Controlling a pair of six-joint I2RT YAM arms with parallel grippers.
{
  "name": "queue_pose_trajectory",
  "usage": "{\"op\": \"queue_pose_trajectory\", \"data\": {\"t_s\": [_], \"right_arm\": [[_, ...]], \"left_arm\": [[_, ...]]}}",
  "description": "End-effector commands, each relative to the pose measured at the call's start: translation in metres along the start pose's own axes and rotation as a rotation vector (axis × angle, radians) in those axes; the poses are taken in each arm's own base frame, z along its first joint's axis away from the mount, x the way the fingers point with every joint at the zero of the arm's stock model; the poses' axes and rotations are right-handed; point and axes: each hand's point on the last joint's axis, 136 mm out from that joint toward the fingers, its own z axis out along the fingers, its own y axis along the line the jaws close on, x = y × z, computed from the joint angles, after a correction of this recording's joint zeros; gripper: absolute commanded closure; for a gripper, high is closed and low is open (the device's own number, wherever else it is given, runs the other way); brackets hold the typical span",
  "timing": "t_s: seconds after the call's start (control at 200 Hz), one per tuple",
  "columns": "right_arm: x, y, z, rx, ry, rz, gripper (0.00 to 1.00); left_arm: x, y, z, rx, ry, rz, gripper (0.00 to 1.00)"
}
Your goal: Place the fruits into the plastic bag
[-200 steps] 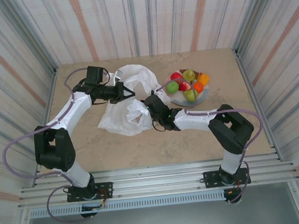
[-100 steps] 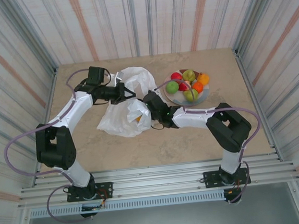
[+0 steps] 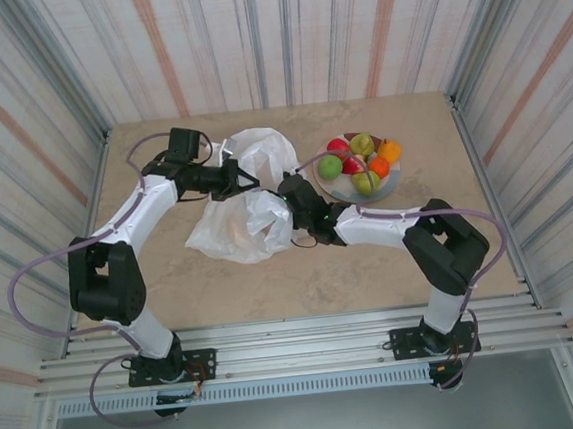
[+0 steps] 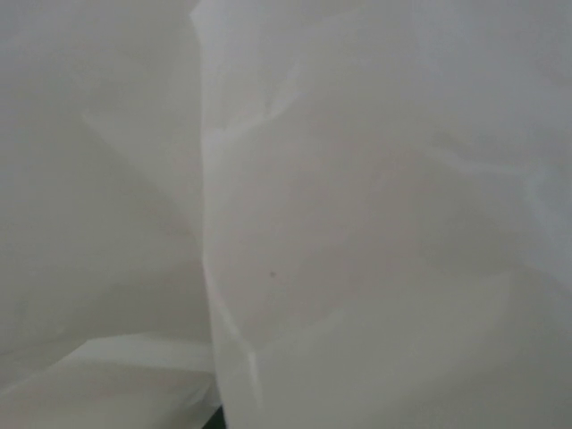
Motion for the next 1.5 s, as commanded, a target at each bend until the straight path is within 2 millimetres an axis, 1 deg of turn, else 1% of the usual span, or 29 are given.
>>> {"op": "queue_pose_trajectory", "data": {"t_s": [0.0, 0.155, 0.23, 0.326, 0.421, 0.456, 0.621, 0.676, 0.731, 0.782, 0.842, 0.937, 1.002, 1.082, 1.157, 1.278, 1.403, 1.493], "right_arm": [[-0.001, -0.002, -0.027, 0.031, 0.005, -0.129, 0.19], [-0.004, -0.019, -0.061, 0.150, -0.015, -0.282, 0.23], [-0.004, -0.022, -0.076, 0.182, -0.009, -0.372, 0.24], [0.000, -0.022, -0.093, 0.194, 0.019, -0.497, 0.25], [-0.002, -0.019, -0.113, 0.185, 0.027, -0.593, 0.24], [-0.003, -0.019, -0.119, 0.177, 0.027, -0.616, 0.24], [-0.009, -0.004, -0.149, 0.068, 0.028, -0.671, 0.21], [-0.011, -0.005, -0.157, 0.072, 0.035, -0.692, 0.19], [-0.018, -0.010, -0.164, 0.104, 0.023, -0.697, 0.17], [-0.032, -0.021, -0.171, 0.161, -0.016, -0.667, 0.17], [-0.052, -0.043, -0.176, 0.249, -0.058, -0.586, 0.17], [-0.080, -0.089, -0.181, 0.403, -0.091, -0.455, 0.15], [-0.093, -0.122, -0.180, 0.505, -0.078, -0.405, 0.13], [-0.107, -0.150, -0.177, 0.590, -0.056, -0.371, 0.11], [-0.117, -0.168, -0.170, 0.633, -0.038, -0.346, 0.09], [-0.129, -0.196, -0.151, 0.660, -0.003, -0.285, 0.06], [-0.133, -0.221, -0.129, 0.656, 0.061, -0.205, 0.05], [-0.133, -0.230, -0.111, 0.625, 0.096, -0.168, 0.05]], "left_arm": [[-0.004, 0.003, -0.011, -0.030, -0.009, 0.018, 1.00], [-0.006, 0.011, -0.017, -0.065, -0.006, 0.025, 1.00], [-0.009, 0.015, -0.023, -0.086, -0.007, 0.033, 1.00], [-0.012, 0.020, -0.031, -0.117, -0.020, 0.045, 1.00], [-0.014, 0.023, -0.036, -0.133, -0.031, 0.051, 1.00], [-0.015, 0.024, -0.037, -0.134, -0.032, 0.052, 1.00], [-0.016, 0.025, -0.037, -0.135, -0.032, 0.047, 1.00], [-0.017, 0.026, -0.038, -0.136, -0.037, 0.047, 1.00], [-0.018, 0.026, -0.041, -0.136, -0.042, 0.046, 1.00], [-0.019, 0.027, -0.042, -0.137, -0.049, 0.043, 1.00], [-0.020, 0.027, -0.044, -0.135, -0.054, 0.041, 1.00], [-0.020, 0.025, -0.045, -0.125, -0.058, 0.041, 1.00], [-0.021, 0.022, -0.045, -0.114, -0.063, 0.044, 1.00], [-0.021, 0.020, -0.046, -0.104, -0.067, 0.042, 1.00], [-0.021, 0.018, -0.046, -0.098, -0.070, 0.043, 1.00], [-0.021, 0.016, -0.046, -0.088, -0.073, 0.040, 1.00], [-0.021, 0.015, -0.046, -0.082, -0.074, 0.039, 1.00], [-0.021, 0.014, -0.046, -0.077, -0.076, 0.039, 1.00]]}}
